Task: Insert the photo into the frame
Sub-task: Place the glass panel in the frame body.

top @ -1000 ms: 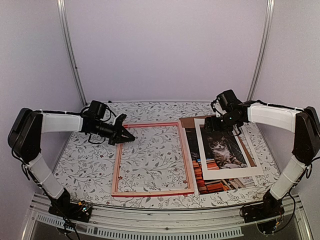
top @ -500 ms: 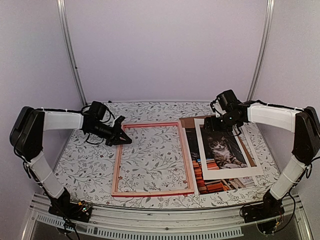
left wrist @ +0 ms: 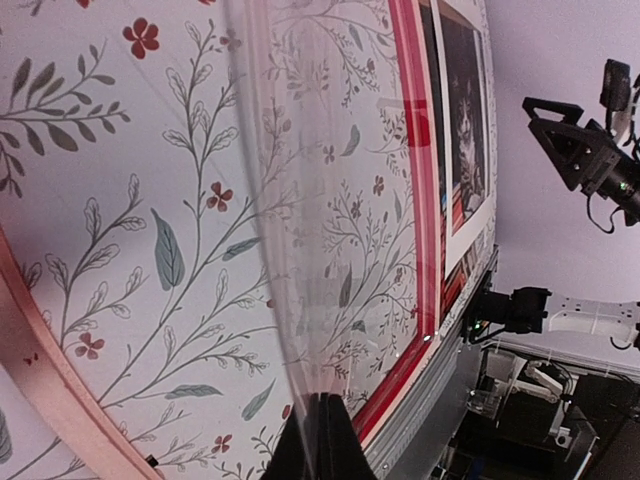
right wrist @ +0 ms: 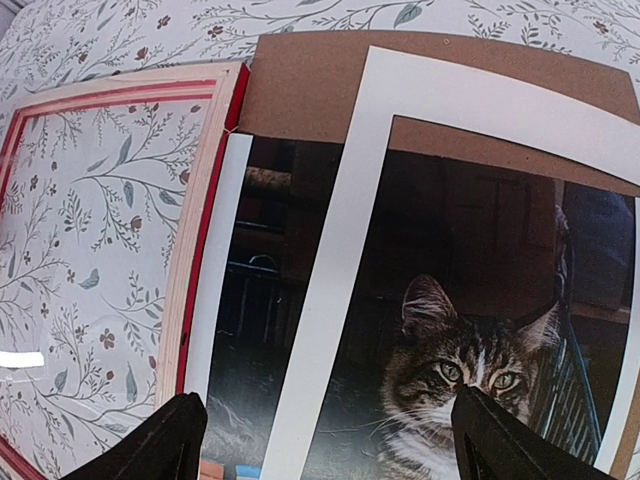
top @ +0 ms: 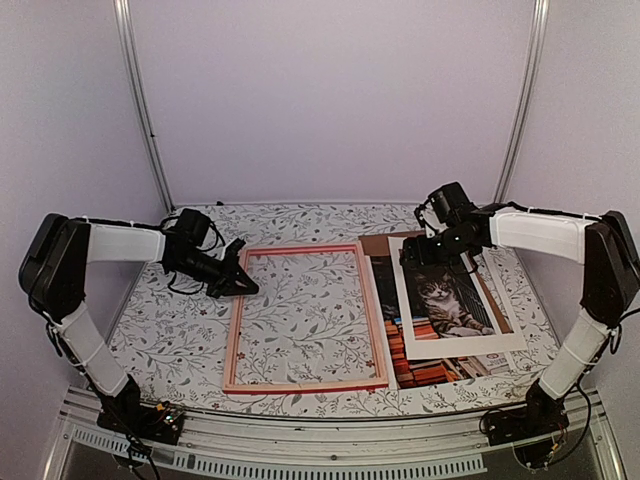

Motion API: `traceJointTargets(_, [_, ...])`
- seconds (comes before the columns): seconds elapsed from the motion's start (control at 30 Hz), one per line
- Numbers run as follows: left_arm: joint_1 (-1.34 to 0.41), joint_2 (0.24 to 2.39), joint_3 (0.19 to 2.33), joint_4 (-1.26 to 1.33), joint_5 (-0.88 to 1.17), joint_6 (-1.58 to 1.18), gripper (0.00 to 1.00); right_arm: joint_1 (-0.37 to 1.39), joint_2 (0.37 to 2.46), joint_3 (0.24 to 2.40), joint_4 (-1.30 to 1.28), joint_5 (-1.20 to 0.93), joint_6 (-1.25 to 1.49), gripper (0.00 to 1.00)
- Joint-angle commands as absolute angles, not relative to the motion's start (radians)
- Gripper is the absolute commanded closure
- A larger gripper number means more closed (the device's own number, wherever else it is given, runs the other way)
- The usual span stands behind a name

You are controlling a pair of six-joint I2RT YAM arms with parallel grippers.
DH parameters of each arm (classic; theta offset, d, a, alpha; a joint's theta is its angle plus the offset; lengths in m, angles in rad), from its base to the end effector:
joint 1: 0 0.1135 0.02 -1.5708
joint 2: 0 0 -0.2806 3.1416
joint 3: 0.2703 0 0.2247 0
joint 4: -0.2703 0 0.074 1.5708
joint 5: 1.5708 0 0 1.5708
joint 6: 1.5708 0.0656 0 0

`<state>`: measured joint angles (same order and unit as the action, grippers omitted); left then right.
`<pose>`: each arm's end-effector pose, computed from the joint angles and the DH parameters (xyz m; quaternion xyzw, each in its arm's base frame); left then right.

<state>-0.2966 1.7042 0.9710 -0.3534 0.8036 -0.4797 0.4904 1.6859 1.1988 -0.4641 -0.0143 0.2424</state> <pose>0.2865 -0.1369 0.1855 0.0117 0.8983 -0.4349 0.0605 0.3107 0.1670 0.2303 -0.1199 0.9448 0.1156 0.2822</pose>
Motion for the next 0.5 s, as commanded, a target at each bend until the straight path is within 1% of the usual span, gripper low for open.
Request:
traceJointTargets(0.0, [-0.287, 1.712, 0.966, -0.336, 0.819, -0.466, 1.0, 0.504, 1.718, 1.217, -0.45, -0.026, 0.231, 0.11])
traceJointTargets(0.47, [-0.288, 1.731, 0.98, -0.363, 0.812, -0.431, 1.0, 0.513, 1.743, 1.216, -0.454, -0.017, 0.233, 0.12])
